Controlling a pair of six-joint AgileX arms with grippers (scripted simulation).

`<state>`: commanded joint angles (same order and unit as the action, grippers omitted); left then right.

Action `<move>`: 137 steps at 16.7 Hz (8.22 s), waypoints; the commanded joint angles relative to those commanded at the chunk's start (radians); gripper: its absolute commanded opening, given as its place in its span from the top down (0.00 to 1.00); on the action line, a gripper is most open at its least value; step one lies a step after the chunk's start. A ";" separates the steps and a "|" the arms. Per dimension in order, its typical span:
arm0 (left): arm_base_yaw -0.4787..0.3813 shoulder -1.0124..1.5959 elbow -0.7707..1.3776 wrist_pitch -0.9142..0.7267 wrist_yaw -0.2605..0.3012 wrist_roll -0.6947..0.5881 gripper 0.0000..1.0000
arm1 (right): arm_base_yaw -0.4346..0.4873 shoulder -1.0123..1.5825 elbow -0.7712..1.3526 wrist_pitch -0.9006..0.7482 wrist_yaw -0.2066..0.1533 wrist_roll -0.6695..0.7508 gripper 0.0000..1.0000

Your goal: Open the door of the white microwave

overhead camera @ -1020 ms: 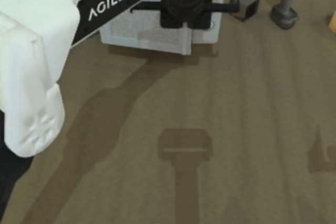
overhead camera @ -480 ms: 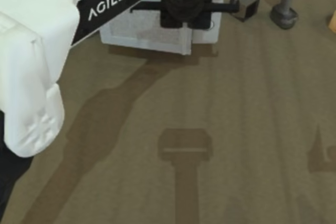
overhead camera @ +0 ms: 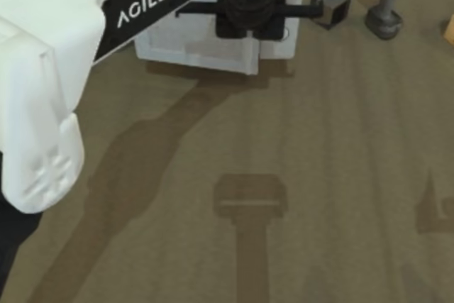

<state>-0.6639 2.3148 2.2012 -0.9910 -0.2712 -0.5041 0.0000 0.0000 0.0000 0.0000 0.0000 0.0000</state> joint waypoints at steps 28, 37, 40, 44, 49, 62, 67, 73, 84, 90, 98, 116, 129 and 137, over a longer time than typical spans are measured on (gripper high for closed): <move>0.013 -0.104 -0.179 0.091 0.039 0.087 1.00 | 0.000 0.000 0.000 0.000 0.000 0.000 0.00; 0.020 -0.164 -0.274 0.139 0.068 0.144 1.00 | 0.000 0.000 0.000 0.000 0.000 0.000 0.00; 0.026 -0.202 -0.338 0.171 0.090 0.186 1.00 | 0.000 0.000 0.000 0.000 0.000 0.000 0.00; 0.027 -0.205 -0.341 0.172 0.091 0.188 1.00 | 0.000 0.000 0.000 0.000 0.000 0.000 0.00; 0.027 -0.205 -0.341 0.172 0.091 0.188 1.00 | 0.000 0.000 0.000 0.000 0.000 0.000 0.00; 0.027 -0.205 -0.341 0.172 0.091 0.188 1.00 | 0.000 0.000 0.000 0.000 0.000 0.000 0.00; 0.021 -0.204 -0.345 0.175 0.099 0.187 1.00 | 0.000 0.000 0.000 0.000 0.000 0.000 0.00; 0.044 -0.287 -0.464 0.230 0.145 0.285 1.00 | 0.000 0.000 0.000 0.000 0.000 0.000 0.00; 0.047 -0.296 -0.479 0.236 0.151 0.298 1.00 | 0.000 0.000 0.000 0.000 0.000 0.000 0.00; 0.047 -0.296 -0.479 0.236 0.151 0.298 1.00 | 0.000 0.000 0.000 0.000 0.000 0.000 0.00; 0.047 -0.296 -0.479 0.236 0.151 0.298 1.00 | 0.000 0.000 0.000 0.000 0.000 0.000 0.00; 0.076 -0.379 -0.598 0.282 0.219 0.418 1.00 | 0.000 0.000 0.000 0.000 0.000 0.000 0.00; 0.076 -0.379 -0.598 0.282 0.219 0.418 1.00 | 0.000 0.000 0.000 0.000 0.000 0.000 0.00; 0.081 -0.396 -0.625 0.288 0.242 0.446 1.00 | 0.000 0.000 0.000 0.000 0.000 0.000 0.00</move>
<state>-0.5831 1.9190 1.5762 -0.7027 -0.0293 -0.0585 0.0000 0.0000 0.0000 0.0000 0.0000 0.0000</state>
